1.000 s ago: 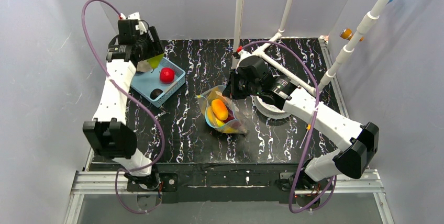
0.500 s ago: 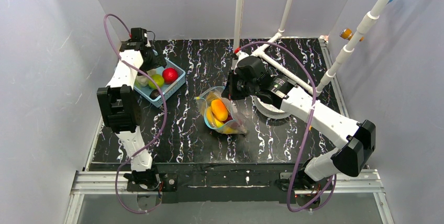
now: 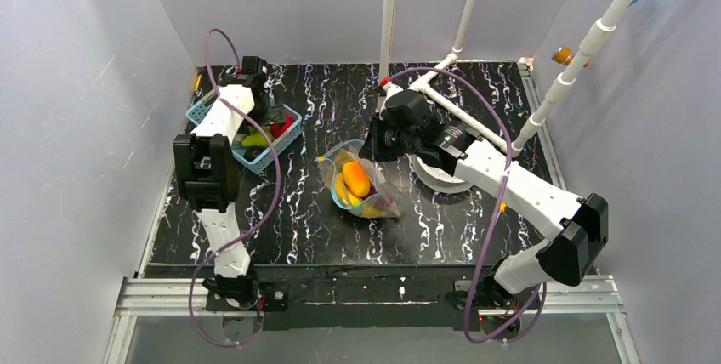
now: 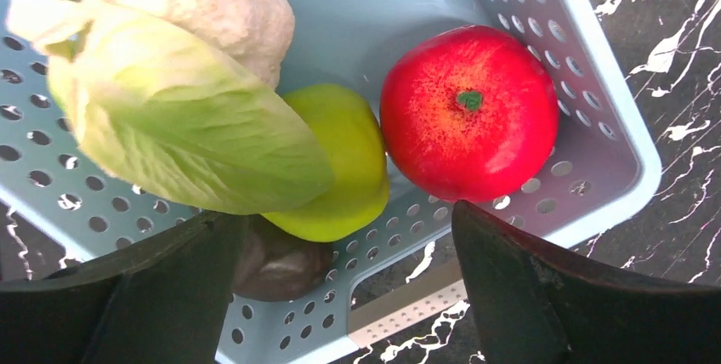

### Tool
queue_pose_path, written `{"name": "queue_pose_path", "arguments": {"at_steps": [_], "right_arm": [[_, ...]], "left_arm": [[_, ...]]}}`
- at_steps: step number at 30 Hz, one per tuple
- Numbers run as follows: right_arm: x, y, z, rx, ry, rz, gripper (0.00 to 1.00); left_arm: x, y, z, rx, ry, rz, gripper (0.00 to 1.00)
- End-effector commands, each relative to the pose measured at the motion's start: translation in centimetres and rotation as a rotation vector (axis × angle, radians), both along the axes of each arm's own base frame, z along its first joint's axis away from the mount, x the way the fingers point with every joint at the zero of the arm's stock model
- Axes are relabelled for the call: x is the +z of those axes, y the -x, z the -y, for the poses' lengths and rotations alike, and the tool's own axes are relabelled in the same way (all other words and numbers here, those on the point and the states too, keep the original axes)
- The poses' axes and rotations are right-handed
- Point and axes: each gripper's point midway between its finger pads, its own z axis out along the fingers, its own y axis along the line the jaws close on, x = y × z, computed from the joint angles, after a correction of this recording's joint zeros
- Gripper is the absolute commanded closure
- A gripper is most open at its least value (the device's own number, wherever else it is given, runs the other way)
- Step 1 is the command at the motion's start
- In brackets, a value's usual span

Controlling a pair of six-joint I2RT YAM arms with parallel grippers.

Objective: Place the food in the zip-top bag and seal the zipper
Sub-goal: Pick up the fake fruit from the bin.

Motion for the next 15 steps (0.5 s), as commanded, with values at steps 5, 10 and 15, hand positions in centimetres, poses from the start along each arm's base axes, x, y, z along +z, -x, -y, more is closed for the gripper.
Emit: {"name": "queue_pose_path", "arguments": {"at_steps": [5,10,15], "right_arm": [[2.0,-0.6,-0.8,0.012,-0.061,0.038,0.99],[2.0,-0.6,-0.8,0.012,-0.065,0.039,0.99],[2.0,-0.6,-0.8,0.011,-0.067,0.038,0.99]], "left_arm": [[7.9,0.3,-0.3,0.018,-0.019,0.199,0.15],[6.0,1.6,-0.4,0.028,-0.014,0.156,0.27],[2.9,2.1,-0.3,0.016,-0.022,0.079,0.27]]}}
